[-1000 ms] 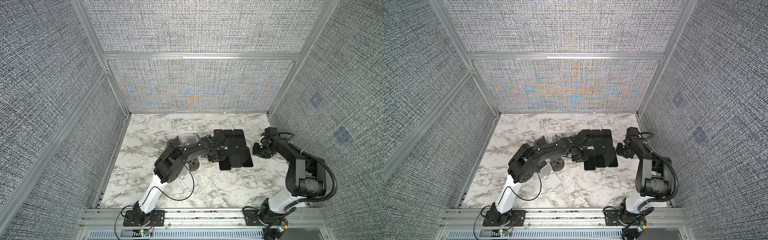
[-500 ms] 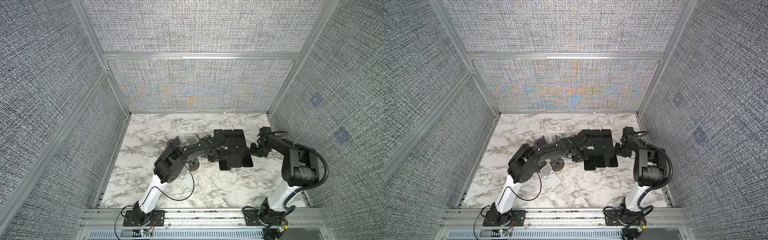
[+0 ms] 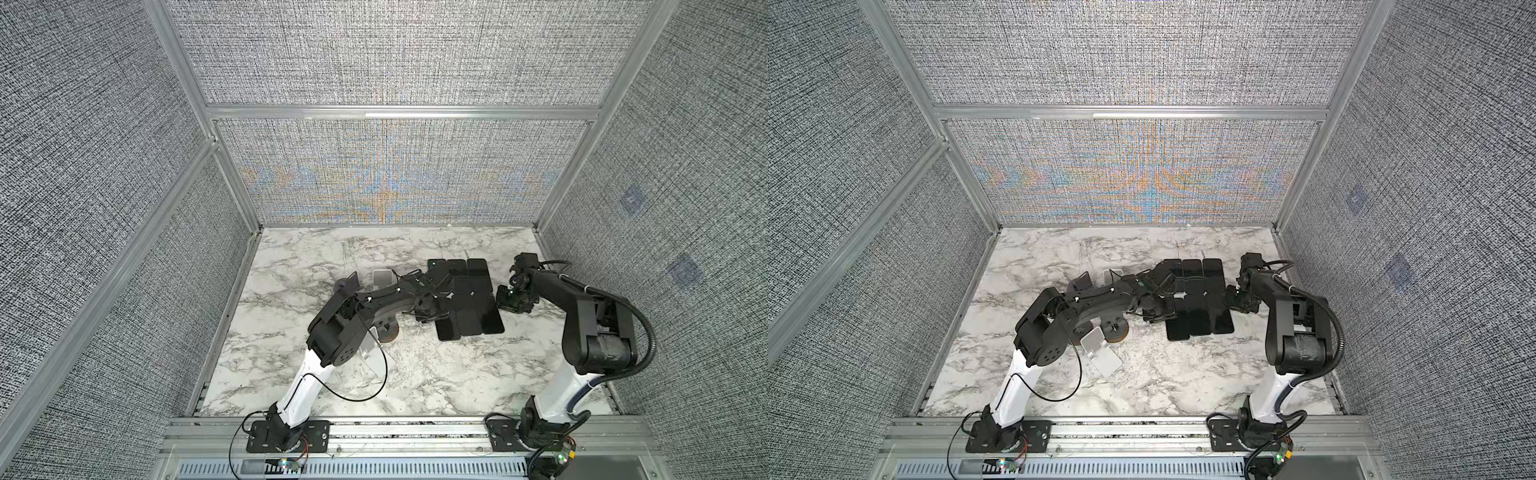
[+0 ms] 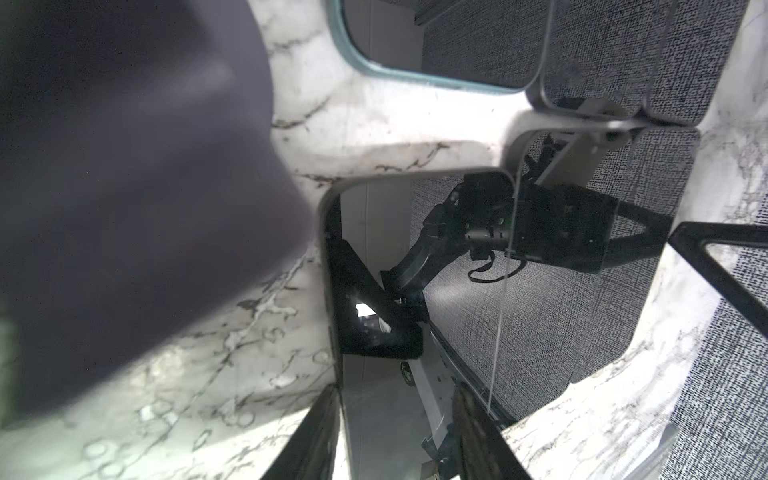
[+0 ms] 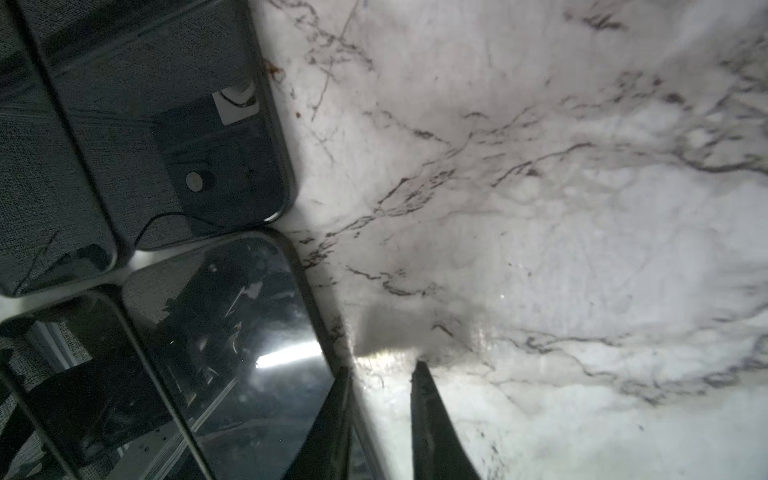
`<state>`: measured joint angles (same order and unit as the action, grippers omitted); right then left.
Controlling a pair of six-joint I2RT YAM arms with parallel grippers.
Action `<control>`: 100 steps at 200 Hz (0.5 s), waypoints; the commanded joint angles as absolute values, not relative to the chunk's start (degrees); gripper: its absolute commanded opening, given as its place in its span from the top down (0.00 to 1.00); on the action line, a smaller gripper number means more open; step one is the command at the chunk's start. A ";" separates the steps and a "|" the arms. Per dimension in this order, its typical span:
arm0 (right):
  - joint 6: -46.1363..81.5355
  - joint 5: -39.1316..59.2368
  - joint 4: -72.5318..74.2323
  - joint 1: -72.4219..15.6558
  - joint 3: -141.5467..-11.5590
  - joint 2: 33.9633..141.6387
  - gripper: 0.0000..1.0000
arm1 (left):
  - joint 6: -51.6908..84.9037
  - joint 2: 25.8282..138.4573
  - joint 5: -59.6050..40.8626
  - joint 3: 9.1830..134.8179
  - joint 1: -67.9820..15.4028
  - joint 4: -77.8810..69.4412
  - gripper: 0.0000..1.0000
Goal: Remove the phone from the phone stand
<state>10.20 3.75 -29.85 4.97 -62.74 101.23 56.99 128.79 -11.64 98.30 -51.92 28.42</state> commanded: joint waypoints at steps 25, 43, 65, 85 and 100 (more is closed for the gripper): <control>10.99 3.19 -32.03 4.97 -62.51 98.48 0.76 | 54.82 129.26 -10.96 99.42 -50.94 29.08 0.54; 11.54 2.99 -32.99 4.97 -61.94 96.24 0.76 | 54.01 128.83 -10.96 99.33 -50.80 29.07 0.54; 12.85 3.33 -34.03 4.25 -59.56 89.38 0.75 | 52.21 127.04 -10.48 98.55 -50.80 28.33 0.54; 14.10 3.70 -35.86 0.59 -57.41 82.62 0.75 | 50.61 125.12 -9.78 97.93 -50.80 27.52 0.54; 14.88 3.16 -38.75 -3.51 -54.80 79.32 0.75 | 50.02 123.78 -8.79 97.70 -50.80 27.78 0.54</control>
